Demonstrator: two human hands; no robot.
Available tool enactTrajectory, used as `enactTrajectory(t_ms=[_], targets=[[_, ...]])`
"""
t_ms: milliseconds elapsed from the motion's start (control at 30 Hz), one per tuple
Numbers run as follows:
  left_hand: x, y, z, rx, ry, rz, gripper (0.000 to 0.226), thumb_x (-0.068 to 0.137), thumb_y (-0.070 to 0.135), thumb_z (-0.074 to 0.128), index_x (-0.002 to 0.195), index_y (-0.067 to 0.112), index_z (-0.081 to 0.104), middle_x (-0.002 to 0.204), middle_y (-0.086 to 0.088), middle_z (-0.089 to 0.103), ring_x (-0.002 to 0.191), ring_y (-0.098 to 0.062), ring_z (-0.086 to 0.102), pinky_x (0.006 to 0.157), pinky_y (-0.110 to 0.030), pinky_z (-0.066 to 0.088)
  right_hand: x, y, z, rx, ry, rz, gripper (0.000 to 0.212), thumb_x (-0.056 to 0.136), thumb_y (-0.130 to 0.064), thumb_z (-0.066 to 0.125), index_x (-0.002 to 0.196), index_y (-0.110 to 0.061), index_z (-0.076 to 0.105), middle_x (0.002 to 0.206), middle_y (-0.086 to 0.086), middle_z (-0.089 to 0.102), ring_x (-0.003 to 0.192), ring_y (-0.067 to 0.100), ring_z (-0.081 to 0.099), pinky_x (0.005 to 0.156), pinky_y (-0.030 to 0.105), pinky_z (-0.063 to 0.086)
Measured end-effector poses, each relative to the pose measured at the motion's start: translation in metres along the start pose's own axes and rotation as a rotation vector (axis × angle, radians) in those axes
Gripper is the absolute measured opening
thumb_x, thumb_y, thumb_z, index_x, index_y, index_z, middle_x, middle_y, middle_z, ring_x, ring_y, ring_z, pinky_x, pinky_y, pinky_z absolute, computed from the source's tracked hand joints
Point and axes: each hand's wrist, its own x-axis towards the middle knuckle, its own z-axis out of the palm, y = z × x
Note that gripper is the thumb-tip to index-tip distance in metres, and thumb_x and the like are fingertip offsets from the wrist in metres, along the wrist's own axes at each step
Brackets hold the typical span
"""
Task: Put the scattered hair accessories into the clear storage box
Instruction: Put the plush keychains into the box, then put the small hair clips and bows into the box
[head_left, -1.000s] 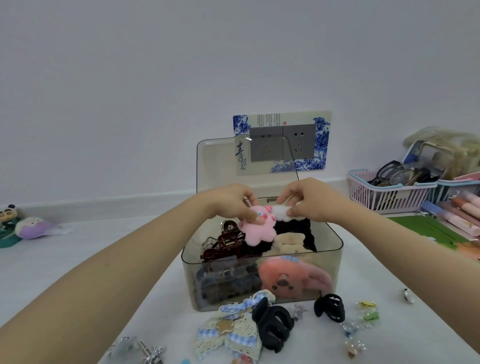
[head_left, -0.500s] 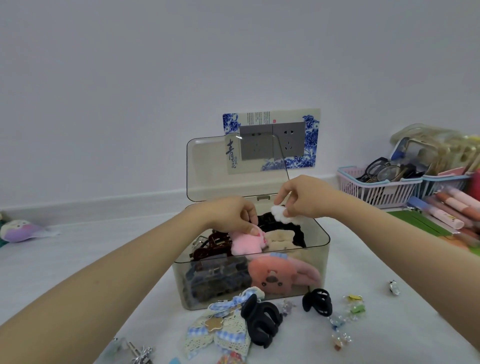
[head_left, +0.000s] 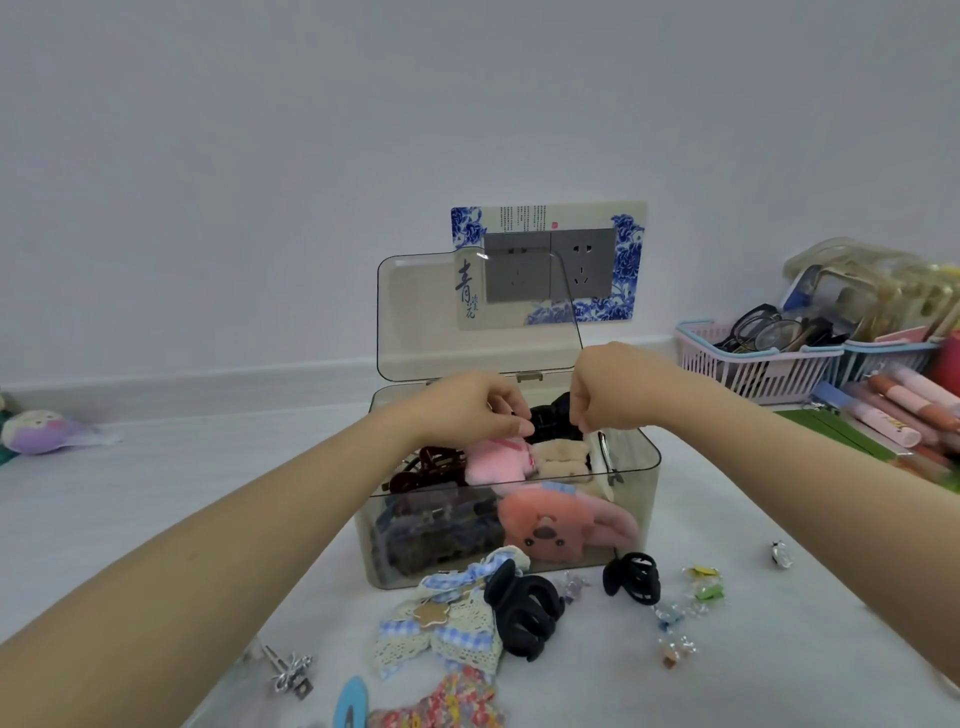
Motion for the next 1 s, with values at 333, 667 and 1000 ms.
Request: enactTrajectory(t_ms=[333,667,1000], targets=[[-0.041,0.016,-0.012,-0.096,0.137,0.079,0.008,0.086,0.026,0.063,0.092,0.026,0.068,0.085,0.018,0.064,0.084,0.0,0.059,0.074,-0.017,0.043,-0.034,-0.009,-0.01,0.108,0.135,-0.086,0.022,0.086,-0.017,0.057,0.101,-0.022,0.072,0.099,-0.003,0.071,0.085,0.015,0.059,0.073,0.023,0.041],[-0.153,0.014,0.007,-0.02,0.355,0.063,0.008,0.084,0.024,0.065,0.084,0.026,0.073,0.08,0.014,0.068,0.069,0.001,0.055,0.064,-0.009,0.041,-0.114,-0.066,0.032,0.425,0.265,-0.366,0.02,0.085,-0.025,0.058,0.098,-0.031,0.072,0.081,-0.016,0.065,0.081,0.007,0.056,0.074,0.022,0.045],[-0.169,-0.014,0.05,0.233,0.092,-0.04,0.045,0.078,0.041,0.068,0.12,0.033,0.054,0.112,0.01,0.062,0.1,-0.011,0.056,0.084,-0.031,0.048,-0.119,-0.074,0.078,0.11,0.247,-0.417,0.053,0.083,-0.055,0.051,0.127,-0.027,0.056,0.117,-0.006,0.062,0.123,0.016,0.04,0.107,0.032,0.026]])
